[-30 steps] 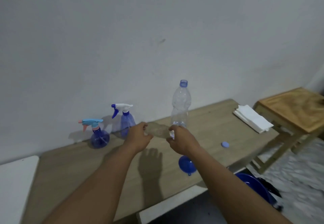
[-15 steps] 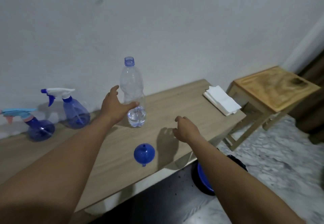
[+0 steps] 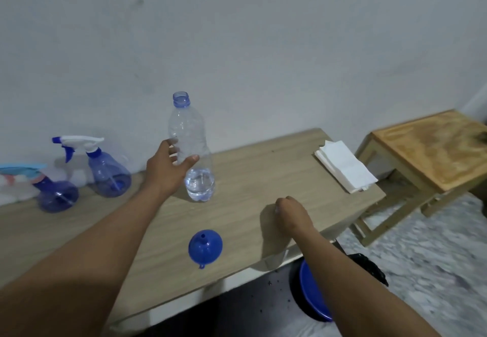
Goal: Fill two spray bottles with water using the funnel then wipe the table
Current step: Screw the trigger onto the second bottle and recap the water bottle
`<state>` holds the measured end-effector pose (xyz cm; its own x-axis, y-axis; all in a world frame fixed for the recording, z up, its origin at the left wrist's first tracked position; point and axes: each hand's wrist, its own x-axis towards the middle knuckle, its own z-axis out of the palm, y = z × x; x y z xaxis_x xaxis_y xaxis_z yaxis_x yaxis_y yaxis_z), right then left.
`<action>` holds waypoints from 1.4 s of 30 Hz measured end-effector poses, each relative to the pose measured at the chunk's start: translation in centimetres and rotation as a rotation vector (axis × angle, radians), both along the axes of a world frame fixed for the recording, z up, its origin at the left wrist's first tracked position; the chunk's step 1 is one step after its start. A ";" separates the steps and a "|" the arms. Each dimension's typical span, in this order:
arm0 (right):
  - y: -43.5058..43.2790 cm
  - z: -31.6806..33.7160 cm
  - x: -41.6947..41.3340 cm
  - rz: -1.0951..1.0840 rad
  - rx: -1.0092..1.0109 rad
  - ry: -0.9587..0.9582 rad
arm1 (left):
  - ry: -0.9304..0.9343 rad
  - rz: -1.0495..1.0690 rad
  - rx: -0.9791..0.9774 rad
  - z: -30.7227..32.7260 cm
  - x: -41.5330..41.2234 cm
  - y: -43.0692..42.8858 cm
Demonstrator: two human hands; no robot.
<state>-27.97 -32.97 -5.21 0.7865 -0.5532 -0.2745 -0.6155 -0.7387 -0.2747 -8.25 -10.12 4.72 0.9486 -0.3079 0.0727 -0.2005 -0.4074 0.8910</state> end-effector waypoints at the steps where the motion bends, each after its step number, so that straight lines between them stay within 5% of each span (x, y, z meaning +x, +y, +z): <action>1: 0.0 0.9 0.5 0.005 0.025 -0.030 | 0.007 0.004 -0.003 0.1 -0.1 -0.1; 9: 3.4 16.1 7.5 0.136 0.181 -0.698 | 0.067 -0.010 -0.071 -0.5 -0.1 -0.5; 12: 5.3 22.1 10.2 0.283 0.221 -0.798 | 0.096 -0.023 -0.090 -0.4 0.1 -0.6; 18: 7.0 26.3 14.6 0.509 0.068 -0.616 | 0.148 -0.080 -0.117 -0.8 0.3 -0.5; 31: 6.2 26.0 16.2 0.463 0.086 -0.521 | 0.135 -0.102 -0.127 -1.4 1.1 -1.4; 36: 6.7 24.8 16.1 0.424 -0.250 -0.531 | 0.138 -0.117 -0.105 -1.4 1.1 -1.5; 42: 6.2 24.6 15.7 0.464 0.068 -0.553 | 0.132 -0.121 -0.089 -1.6 1.2 -1.5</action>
<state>-12.25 -26.73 19.39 0.9699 -0.1248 0.2093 -0.0008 -0.8605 -0.5095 -7.09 -11.63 3.15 0.9082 -0.4182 -0.0181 -0.1221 -0.3059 0.9442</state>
